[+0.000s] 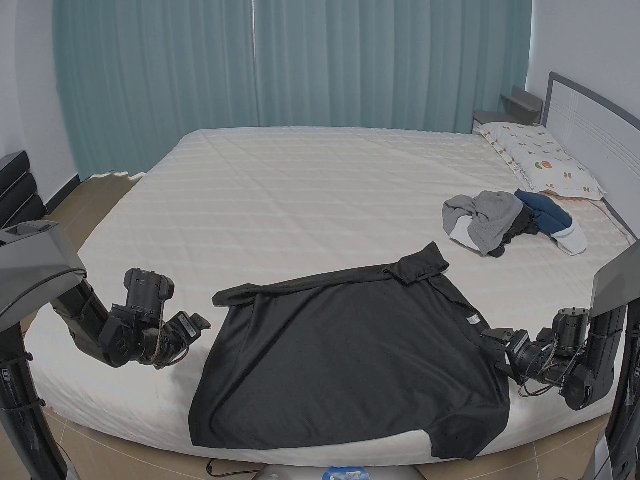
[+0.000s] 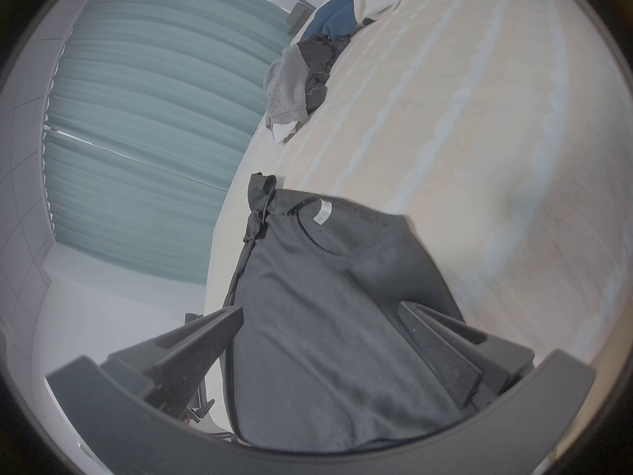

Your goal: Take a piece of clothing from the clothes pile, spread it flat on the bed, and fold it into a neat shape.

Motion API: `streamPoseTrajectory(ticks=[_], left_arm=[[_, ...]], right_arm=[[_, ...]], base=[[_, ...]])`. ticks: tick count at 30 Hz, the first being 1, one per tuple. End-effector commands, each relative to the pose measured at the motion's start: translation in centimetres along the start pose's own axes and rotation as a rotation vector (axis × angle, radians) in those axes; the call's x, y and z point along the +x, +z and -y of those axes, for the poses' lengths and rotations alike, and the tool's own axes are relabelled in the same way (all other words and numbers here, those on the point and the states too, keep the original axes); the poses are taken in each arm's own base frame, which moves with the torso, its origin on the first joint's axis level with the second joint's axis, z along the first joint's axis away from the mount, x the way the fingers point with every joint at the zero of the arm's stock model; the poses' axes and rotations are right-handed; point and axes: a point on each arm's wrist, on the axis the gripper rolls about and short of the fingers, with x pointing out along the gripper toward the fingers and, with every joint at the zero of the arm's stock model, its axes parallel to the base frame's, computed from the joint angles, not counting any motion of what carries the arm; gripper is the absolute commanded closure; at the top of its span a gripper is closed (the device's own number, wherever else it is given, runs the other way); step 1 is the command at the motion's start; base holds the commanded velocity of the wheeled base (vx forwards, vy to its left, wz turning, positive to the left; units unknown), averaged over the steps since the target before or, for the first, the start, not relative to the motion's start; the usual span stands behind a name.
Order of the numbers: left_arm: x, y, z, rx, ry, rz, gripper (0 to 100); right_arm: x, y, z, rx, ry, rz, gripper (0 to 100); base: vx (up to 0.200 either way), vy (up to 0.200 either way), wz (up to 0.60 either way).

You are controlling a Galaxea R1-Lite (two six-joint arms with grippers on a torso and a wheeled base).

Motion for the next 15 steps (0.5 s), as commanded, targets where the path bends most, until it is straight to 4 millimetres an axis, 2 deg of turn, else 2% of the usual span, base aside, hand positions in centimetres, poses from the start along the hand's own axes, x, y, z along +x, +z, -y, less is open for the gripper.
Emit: streamPoseTrajectory(ticks=[1, 10, 13, 15], left_arm=[[1.0, 0.8, 1.1, -0.012, -0.027, 0.025, 0], [4.5, 3.2, 4.0, -0.015, -0.1, 0.086, 0], [7.8, 3.4, 4.7, 0.031, -0.108, 0.088, 0], [8.8, 3.6, 4.7, 0.083, -0.104, 0.096, 0]], right_arm=[[0.0, 0.1, -0.1, -0.004, 0.011, 0.007, 0], [0.1, 0.0, 0.0, -0.003, 0.006, 0.004, 0], [0.2, 0.0, 0.1, -0.001, 0.003, 0.001, 0], [0.2, -0.1, 0.2, 0.0, -0.001, -0.001, 0]], base=[[0.0, 0.0, 0.0], [0.0, 0.0, 0.0], [0.0, 0.0, 0.0], [0.0, 0.0, 0.0]])
